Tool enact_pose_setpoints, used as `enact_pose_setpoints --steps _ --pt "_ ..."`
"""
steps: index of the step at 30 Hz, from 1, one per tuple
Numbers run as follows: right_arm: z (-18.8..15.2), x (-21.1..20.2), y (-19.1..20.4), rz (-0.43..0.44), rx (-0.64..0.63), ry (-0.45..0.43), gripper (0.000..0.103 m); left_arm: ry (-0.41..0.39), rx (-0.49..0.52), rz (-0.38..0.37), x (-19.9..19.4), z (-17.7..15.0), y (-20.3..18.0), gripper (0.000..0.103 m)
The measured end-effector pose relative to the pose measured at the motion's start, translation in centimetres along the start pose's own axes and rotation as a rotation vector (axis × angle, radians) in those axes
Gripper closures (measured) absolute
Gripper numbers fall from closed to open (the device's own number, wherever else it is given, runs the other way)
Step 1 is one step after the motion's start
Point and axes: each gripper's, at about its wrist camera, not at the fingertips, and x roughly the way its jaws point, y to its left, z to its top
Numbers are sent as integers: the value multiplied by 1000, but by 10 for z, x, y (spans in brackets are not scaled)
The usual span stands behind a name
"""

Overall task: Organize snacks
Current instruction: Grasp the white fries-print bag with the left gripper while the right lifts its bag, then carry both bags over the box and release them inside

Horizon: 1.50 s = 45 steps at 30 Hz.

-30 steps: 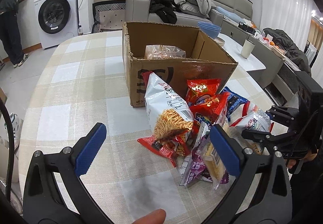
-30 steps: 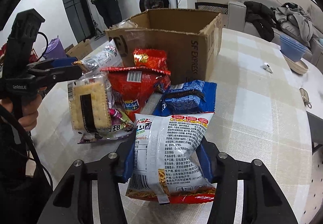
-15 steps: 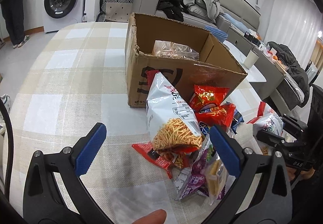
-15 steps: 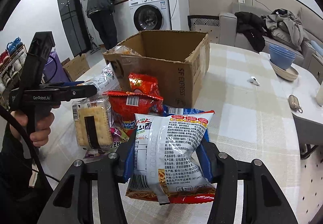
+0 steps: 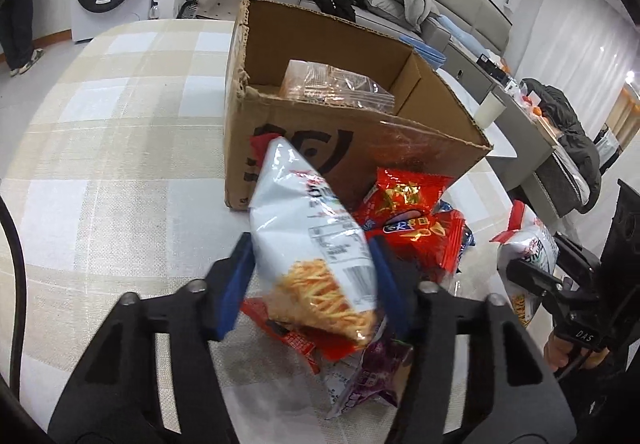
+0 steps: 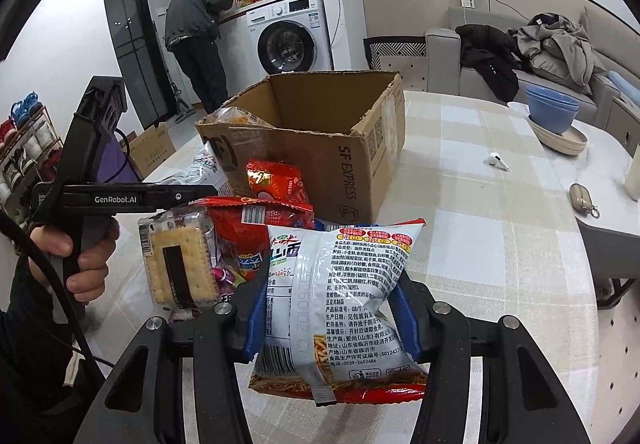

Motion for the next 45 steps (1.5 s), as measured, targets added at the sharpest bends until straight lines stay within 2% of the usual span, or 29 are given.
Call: enact_pose_setpoints --steps 4,6,13,29,45 --pt "0 2 -4 0 20 -10 50 -38 21 21 -2 0 -6 64" --pt "0 2 -5 0 29 -16 50 -50 15 24 -3 0 -6 65" --pt "2 0 -7 -4 53 -44 50 -106 21 54 -15 3 -5 66" --pt "17 0 -11 16 87 -98 50 -185 39 99 -69 1 7 66" --pt "46 -7 -9 7 71 -166 50 -257 35 84 -110 13 12 66"
